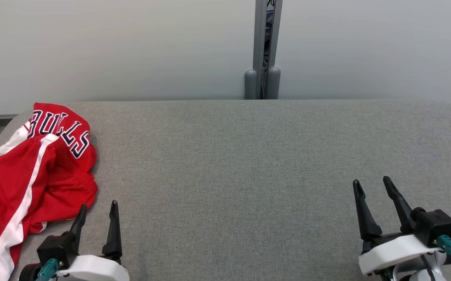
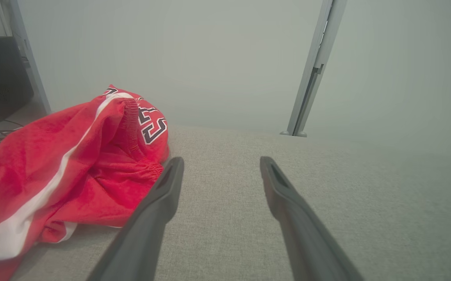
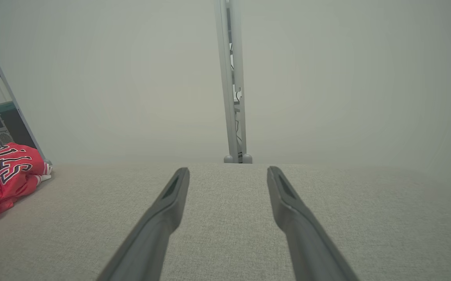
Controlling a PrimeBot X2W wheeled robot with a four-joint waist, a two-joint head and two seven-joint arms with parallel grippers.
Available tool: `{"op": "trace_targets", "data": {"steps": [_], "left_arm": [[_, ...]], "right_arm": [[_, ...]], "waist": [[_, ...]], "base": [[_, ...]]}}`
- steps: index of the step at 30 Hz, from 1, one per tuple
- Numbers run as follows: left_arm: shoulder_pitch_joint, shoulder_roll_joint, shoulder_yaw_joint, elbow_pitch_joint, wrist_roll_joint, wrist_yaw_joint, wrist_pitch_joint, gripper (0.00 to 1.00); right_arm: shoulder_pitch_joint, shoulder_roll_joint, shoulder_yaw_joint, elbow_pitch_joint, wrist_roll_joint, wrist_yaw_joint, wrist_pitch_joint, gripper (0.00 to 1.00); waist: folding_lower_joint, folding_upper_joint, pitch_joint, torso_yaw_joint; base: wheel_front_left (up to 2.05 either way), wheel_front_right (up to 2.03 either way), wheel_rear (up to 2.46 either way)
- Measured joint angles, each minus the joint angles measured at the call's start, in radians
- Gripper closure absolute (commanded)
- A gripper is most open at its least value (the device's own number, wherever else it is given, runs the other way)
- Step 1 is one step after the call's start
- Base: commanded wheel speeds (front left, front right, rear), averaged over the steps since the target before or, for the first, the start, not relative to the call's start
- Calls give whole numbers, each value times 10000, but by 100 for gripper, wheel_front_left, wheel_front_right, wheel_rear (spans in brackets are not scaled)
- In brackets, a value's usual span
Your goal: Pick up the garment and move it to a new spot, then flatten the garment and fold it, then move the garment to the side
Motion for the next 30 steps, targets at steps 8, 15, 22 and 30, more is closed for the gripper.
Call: {"op": "trace_targets", "data": {"steps": [8,15,22,30], "left_arm": [[0,-6,-42,125,274,44,-134,0],[-1,-8,-75,199,460,77,-219,0],[-1,12,-117,211,401,88,-194,0],[-1,67,-176,209,324,163,-157,0]], "right_arm": [[-2,-6,-13,77,-516,13,-134,0],[-5,-13,-46,128,-734,13,-222,0],[-17,-15,-77,186,-717,13,-224,0],[-41,-15,-82,213,-715,13,-224,0]], "waist": [[0,0,-19,-1],[0,0,-33,1],[0,0,-38,0],[0,0,-36,6]], "base": [[0,0,0],[0,0,0],[0,0,0],[0,0,0]]}}
